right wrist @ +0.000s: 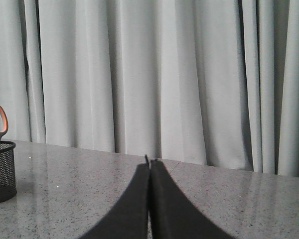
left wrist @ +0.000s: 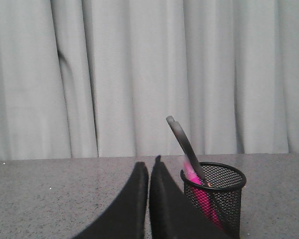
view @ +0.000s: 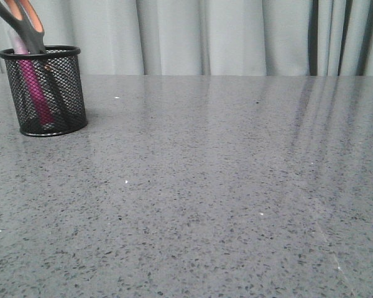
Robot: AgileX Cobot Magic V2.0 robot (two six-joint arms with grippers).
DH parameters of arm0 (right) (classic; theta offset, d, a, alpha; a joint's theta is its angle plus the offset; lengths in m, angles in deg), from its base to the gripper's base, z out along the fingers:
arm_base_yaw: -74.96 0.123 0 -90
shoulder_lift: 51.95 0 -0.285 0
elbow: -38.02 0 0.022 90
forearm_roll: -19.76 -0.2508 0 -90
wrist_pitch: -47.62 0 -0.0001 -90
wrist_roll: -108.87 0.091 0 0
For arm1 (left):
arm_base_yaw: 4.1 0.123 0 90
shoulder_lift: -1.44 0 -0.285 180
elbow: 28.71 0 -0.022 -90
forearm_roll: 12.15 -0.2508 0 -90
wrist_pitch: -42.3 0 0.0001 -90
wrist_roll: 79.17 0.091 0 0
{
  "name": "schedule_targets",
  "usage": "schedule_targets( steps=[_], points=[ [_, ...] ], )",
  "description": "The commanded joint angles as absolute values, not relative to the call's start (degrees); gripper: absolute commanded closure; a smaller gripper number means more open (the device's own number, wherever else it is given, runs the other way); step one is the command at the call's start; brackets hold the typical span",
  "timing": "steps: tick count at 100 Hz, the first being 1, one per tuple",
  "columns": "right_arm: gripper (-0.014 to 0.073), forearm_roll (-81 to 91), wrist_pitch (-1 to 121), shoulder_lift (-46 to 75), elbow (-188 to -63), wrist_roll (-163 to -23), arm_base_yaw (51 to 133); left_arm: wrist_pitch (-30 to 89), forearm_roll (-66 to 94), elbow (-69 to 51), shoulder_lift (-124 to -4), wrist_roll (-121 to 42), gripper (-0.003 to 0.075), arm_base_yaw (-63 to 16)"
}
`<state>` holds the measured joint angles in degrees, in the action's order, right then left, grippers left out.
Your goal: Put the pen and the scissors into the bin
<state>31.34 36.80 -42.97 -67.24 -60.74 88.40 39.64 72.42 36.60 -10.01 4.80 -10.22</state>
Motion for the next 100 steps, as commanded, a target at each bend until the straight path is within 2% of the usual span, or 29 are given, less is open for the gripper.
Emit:
schedule_targets(
  steps=[1, 10, 27, 39, 55, 75, 100],
  points=[
    [0.0652, 31.49, 33.0, -42.48, -68.56, -61.11, 87.98, 40.41, 72.51, 35.1, -10.64, 4.08, 0.0741, -10.02],
    [0.0652, 31.49, 33.0, -42.48, -68.56, -61.11, 87.98, 42.3, 64.46, 35.14, -10.9, -6.67, 0.0741, -10.02],
    [0.0652, 31.49, 33.0, -42.48, -68.56, -61.11, 87.98, 45.43, 17.29, 38.33, -11.19, -53.75, 0.0741, -10.02],
    [0.0652, 31.49, 33.0, -42.48, -68.56, -61.11, 87.98, 45.57, 0.03, 42.72, -11.19, -73.22, 0.0741, -10.02],
    [0.0652, 31.49, 32.98, -42.48, -68.56, -61.11, 87.98, 45.35, -9.7, 47.06, -9.42, -79.17, 0.0741, -10.02],
    [0.0652, 31.49, 32.98, -42.48, -68.56, -61.11, 87.98, 43.07, -9.81, 49.98, -4.62, -79.17, 0.0742, -10.02],
    [0.0652, 31.49, 32.87, -42.48, -68.56, -61.11, 87.98, 43.44, -9.09, 49.95, -4.6, -79.17, 0.0741, -10.02]
  ],
)
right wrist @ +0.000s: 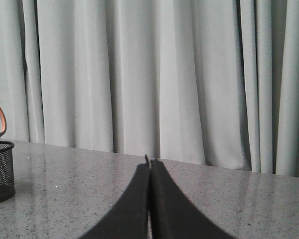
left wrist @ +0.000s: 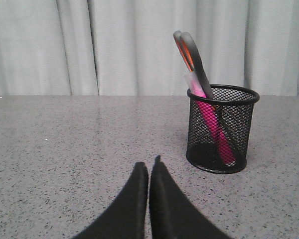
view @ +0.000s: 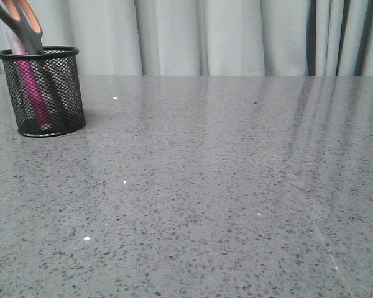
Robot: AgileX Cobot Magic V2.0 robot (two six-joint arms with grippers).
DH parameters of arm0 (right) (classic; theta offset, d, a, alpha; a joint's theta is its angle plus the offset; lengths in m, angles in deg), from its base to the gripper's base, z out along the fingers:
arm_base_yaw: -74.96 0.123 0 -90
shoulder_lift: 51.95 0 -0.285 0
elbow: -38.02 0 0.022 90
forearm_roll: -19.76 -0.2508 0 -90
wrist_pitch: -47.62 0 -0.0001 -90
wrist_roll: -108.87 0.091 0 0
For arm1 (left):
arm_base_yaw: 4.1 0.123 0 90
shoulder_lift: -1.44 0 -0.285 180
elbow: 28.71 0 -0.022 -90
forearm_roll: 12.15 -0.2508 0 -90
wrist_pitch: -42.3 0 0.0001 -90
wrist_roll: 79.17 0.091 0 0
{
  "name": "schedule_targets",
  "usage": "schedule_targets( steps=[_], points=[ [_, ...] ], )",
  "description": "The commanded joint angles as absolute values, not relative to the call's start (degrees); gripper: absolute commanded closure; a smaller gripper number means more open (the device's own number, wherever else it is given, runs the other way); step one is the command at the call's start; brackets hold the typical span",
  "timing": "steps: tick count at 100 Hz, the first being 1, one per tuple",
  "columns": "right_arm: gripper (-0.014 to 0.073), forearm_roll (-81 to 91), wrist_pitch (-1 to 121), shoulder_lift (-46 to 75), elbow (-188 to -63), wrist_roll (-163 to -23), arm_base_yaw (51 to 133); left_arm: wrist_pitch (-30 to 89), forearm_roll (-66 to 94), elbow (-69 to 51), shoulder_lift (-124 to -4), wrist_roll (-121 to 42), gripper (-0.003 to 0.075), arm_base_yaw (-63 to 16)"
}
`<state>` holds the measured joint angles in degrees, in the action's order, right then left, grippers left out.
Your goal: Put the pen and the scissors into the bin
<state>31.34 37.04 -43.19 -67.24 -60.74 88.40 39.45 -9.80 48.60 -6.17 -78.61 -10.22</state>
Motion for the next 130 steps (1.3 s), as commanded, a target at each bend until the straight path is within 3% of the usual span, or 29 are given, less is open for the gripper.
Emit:
schedule_targets(
  steps=[1, 89, 100, 110, 130],
  points=[
    [0.0652, 31.49, 32.87, -42.48, -68.56, -61.11, 87.98, 43.62, -9.09, 49.95, -4.6, -79.17, 0.0741, -10.02],
    [0.0652, 31.49, 33.28, -42.48, -68.16, -61.55, 87.98, 44.04, -9.09, 49.88, -4.6, -79.17, 0.0742, -10.02],
    [0.0652, 23.37, 36.17, -42.48, -67.81, -64.52, 87.84, 44.04, -9.09, 49.88, -4.6, -79.17, 0.0741, -10.02],
    [0.0652, 18.57, 38.36, -42.48, -67.81, -71.86, 85.59, 44.04, -9.09, 49.88, -4.6, -79.17, 0.0742, -10.02],
    [0.0652, 15.38, 38.33, -42.48, -63.71, -72.82, 76.39, 44.04, -9.09, 49.88, -4.6, -79.17, 0.0741, -10.02]
  ],
)
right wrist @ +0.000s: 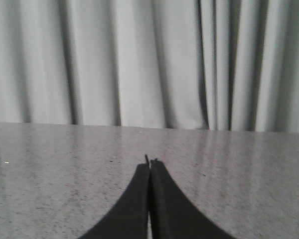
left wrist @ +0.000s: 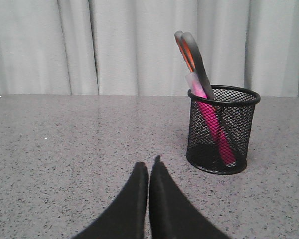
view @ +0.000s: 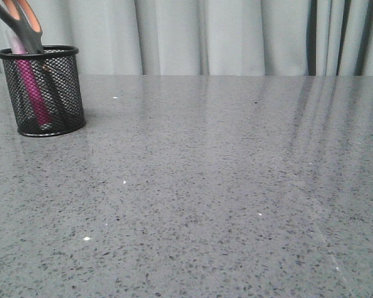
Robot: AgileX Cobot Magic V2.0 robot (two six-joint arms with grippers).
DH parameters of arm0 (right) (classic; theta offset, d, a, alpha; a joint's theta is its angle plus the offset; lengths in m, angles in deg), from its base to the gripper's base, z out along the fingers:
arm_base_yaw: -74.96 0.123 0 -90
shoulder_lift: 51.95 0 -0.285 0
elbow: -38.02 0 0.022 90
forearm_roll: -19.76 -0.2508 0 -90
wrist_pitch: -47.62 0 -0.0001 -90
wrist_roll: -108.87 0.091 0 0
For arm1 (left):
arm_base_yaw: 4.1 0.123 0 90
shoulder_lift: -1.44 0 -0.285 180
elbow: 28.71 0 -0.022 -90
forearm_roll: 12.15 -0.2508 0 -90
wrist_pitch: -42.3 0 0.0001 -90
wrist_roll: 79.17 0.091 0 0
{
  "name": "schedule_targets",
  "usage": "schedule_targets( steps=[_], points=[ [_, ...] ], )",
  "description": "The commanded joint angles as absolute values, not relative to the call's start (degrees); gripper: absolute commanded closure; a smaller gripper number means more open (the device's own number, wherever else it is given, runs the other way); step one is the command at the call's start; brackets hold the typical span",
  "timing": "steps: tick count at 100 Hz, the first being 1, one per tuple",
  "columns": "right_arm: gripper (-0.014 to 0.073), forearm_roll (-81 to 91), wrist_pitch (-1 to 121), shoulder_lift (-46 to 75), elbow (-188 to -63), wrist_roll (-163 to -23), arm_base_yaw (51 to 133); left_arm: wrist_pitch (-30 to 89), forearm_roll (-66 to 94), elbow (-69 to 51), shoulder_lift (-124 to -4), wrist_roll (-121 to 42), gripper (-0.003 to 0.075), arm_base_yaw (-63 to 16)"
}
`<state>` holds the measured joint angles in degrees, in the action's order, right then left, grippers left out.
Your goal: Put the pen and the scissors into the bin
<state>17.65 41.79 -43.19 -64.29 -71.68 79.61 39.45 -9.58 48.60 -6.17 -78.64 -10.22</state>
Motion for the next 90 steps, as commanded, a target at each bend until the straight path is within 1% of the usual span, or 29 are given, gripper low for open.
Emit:
schedule_targets(
  steps=[1, 17, 32, 48, 90],
  points=[
    [0.0652, 15.36, 38.33, -42.48, -63.53, -72.82, 76.2, 44.04, -9.09, 49.88, -4.6, -79.17, 0.0742, -10.02],
    [0.0652, 18.56, 41.74, -43.25, -63.18, -72.82, 75.5, 44.04, -9.09, 49.88, -4.6, -79.17, 0.0742, -10.02],
    [0.0652, 21.29, 47.62, -45.81, -63.18, -72.82, 75.5, 44.04, -9.09, 49.88, -4.7, -79.17, 0.0741, -10.02],
    [0.0652, 21.78, 49.97, -45.81, -63.18, -72.82, 75.5, 44.04, -9.09, 49.88, -4.7, -79.17, 0.0741, -10.02],
    [0.0652, 21.77, 49.98, -45.81, -63.18, -72.82, 75.5, 44.04, -9.09, 49.88, -4.7, -79.17, 0.0741, -10.02]
  ],
)
